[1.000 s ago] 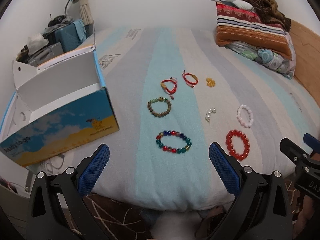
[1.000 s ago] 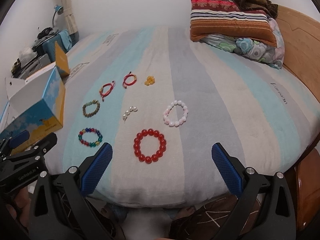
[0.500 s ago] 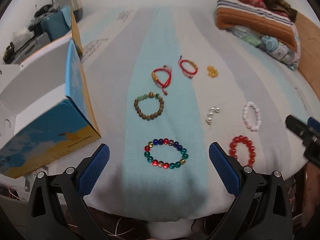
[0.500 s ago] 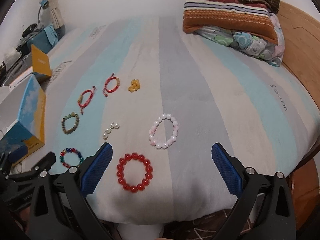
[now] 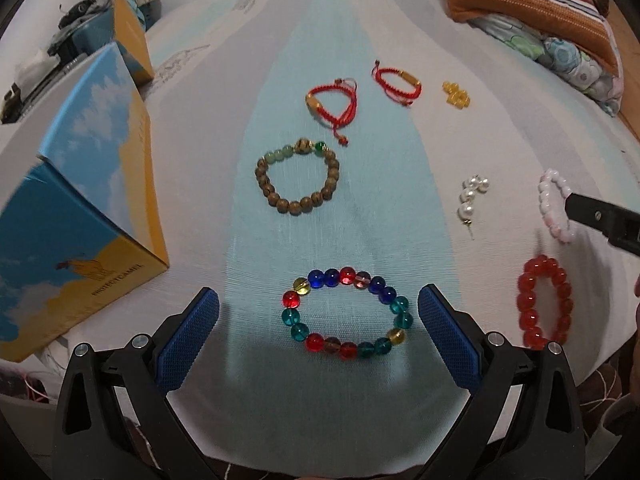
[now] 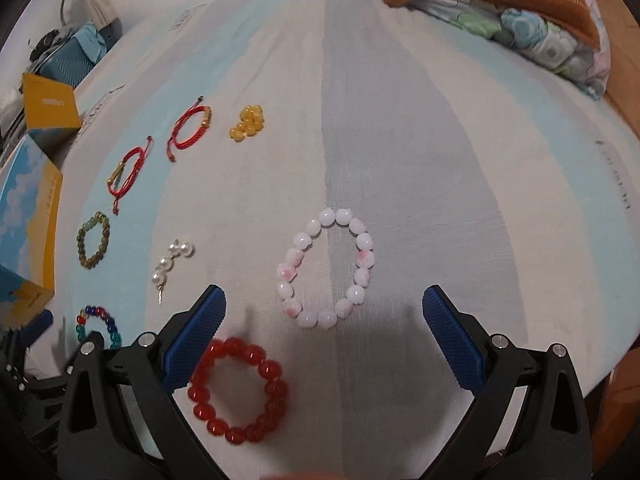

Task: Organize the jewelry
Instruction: 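Grasp the multicolour bead bracelet with the left tool while the right tool grasps the white-pink bracelet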

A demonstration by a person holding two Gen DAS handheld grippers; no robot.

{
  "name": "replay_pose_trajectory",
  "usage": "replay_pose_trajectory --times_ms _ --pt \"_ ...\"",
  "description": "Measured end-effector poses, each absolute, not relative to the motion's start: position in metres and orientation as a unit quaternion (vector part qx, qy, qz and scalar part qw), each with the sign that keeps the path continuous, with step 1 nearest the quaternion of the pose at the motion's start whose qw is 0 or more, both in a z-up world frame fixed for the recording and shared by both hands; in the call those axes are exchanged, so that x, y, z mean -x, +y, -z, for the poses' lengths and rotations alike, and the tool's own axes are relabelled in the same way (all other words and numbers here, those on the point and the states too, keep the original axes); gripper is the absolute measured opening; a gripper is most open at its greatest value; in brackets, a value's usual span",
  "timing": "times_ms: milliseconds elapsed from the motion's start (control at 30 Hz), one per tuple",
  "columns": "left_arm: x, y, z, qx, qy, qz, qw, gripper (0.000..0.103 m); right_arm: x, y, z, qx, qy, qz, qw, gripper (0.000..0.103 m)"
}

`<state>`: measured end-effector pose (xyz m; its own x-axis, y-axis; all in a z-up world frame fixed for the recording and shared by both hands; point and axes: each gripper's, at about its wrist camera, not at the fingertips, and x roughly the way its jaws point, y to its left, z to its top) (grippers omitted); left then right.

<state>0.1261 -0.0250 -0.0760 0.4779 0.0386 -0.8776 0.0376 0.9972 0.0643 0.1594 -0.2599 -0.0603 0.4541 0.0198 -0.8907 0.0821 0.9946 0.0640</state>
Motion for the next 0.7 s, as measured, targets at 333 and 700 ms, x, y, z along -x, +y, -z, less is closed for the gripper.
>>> replay_pose_trajectory --times_ms 333,700 --pt "-0.139 -0.022 0.096 -0.030 0.526 0.004 0.850 0.098 -0.176 -0.273 0.085 -0.083 0.545 0.007 0.834 0.079" --pt "-0.139 -0.020 0.099 -0.025 0.523 0.008 0.852 0.089 -0.181 -0.270 0.095 -0.072 0.550 0.027 0.832 0.069"
